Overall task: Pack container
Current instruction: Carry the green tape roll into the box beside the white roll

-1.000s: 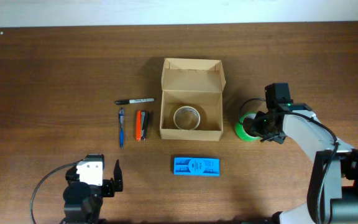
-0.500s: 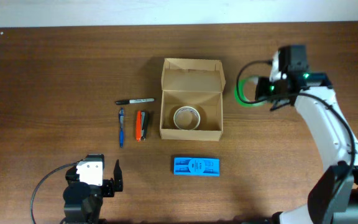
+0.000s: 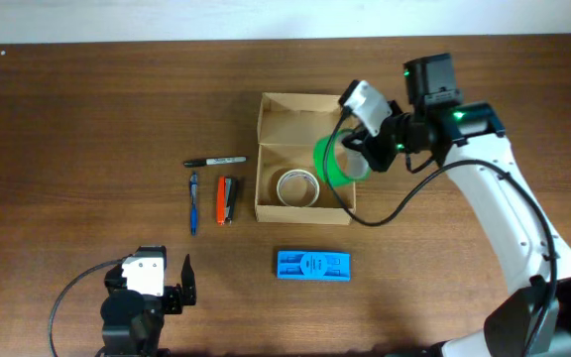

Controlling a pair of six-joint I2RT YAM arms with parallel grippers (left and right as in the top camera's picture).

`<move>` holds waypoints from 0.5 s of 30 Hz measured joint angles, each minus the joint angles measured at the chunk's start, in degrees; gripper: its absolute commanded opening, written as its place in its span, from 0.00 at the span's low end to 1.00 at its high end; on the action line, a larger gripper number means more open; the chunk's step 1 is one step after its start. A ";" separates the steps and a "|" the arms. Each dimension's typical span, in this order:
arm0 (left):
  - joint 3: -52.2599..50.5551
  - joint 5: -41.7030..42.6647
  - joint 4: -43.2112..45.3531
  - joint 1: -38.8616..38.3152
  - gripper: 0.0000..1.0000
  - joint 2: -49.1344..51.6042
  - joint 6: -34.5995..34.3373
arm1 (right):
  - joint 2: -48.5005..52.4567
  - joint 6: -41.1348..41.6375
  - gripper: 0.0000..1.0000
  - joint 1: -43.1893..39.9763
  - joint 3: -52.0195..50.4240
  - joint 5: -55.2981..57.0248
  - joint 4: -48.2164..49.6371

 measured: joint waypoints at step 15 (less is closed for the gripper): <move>0.00 0.00 -0.02 0.00 1.00 0.00 0.00 | 4.13 -10.49 0.03 8.76 1.88 18.21 0.46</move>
